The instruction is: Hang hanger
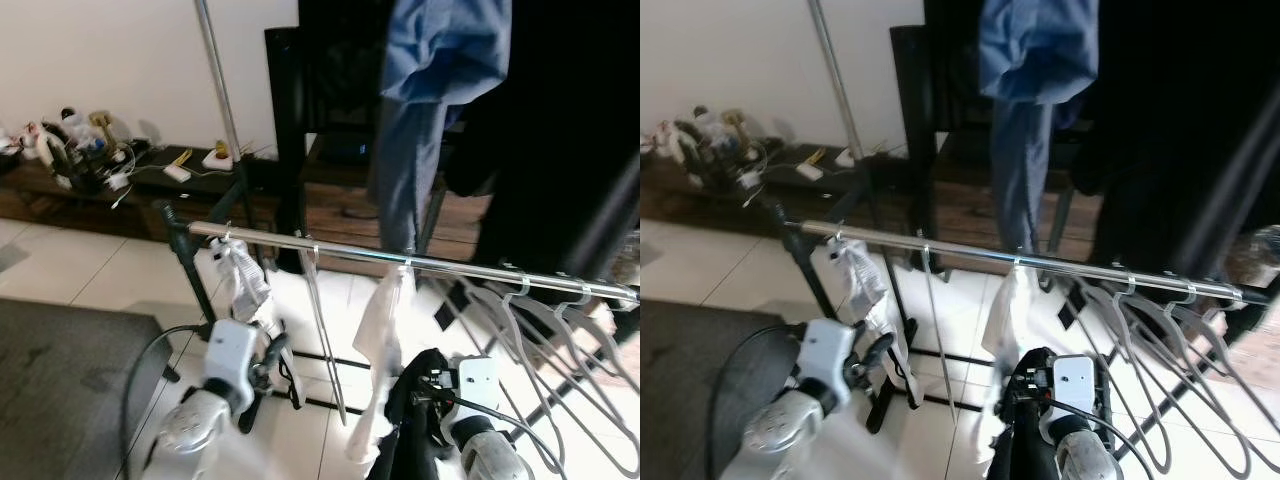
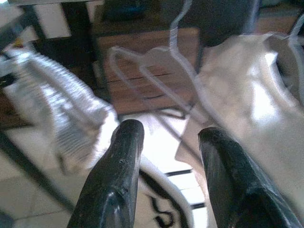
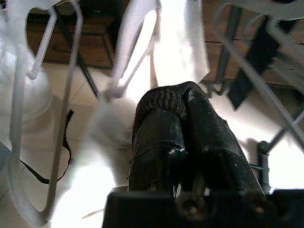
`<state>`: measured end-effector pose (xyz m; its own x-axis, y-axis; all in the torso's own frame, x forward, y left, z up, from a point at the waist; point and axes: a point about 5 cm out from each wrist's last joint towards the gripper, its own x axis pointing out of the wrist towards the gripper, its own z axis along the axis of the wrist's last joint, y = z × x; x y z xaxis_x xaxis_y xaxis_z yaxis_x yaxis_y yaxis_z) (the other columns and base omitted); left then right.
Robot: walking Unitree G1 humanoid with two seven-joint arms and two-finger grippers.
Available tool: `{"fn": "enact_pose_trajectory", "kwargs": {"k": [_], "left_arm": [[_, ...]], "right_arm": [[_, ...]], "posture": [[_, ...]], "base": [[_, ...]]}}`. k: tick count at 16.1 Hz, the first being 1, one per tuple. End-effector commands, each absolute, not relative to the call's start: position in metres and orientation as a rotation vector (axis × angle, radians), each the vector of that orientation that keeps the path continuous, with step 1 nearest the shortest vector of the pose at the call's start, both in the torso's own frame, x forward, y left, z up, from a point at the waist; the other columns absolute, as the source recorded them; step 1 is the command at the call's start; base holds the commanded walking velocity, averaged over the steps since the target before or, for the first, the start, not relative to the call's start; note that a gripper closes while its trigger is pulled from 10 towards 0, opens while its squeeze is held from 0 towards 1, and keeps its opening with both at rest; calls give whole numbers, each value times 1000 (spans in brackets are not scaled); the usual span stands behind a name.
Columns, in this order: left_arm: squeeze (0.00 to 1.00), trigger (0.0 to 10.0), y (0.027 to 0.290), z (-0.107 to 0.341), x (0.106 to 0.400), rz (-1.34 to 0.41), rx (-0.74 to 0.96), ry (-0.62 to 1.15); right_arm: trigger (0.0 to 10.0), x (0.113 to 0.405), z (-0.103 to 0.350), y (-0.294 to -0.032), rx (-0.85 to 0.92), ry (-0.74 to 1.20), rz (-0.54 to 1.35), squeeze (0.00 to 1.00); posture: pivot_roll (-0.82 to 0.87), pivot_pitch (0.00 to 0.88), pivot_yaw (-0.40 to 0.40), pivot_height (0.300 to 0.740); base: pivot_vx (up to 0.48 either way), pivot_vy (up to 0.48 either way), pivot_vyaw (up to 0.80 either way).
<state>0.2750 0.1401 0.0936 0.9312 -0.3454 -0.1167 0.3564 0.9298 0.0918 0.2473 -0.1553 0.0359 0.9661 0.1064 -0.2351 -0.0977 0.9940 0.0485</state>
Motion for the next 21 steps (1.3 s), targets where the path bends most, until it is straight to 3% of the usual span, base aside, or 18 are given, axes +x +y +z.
{"fn": "enact_pose_trajectory", "kwargs": {"k": [1,6,16,17,21], "left_arm": [[0,10000,140,92,281,-341,109,106],[0,10000,145,94,284,-251,93,93],[0,10000,139,91,306,-217,15,171],[1000,10000,134,92,315,-261,-7,194],[1000,10000,124,92,332,-303,-14,253]], "right_arm": [[10000,248,41,-157,33,212,93,0],[10000,248,42,-155,30,214,100,0],[10000,245,41,-153,31,223,114,0],[10000,245,42,-152,31,223,119,0],[10000,244,43,-151,33,218,120,0]], "posture": [[-37,77,-8,740],[-26,88,-15,740],[-35,100,-20,740],[-35,110,-22,740],[-49,127,-20,740]], "base": [[0,0,0],[0,-347,0],[0,0,0],[0,0,0],[0,0,0]]}}
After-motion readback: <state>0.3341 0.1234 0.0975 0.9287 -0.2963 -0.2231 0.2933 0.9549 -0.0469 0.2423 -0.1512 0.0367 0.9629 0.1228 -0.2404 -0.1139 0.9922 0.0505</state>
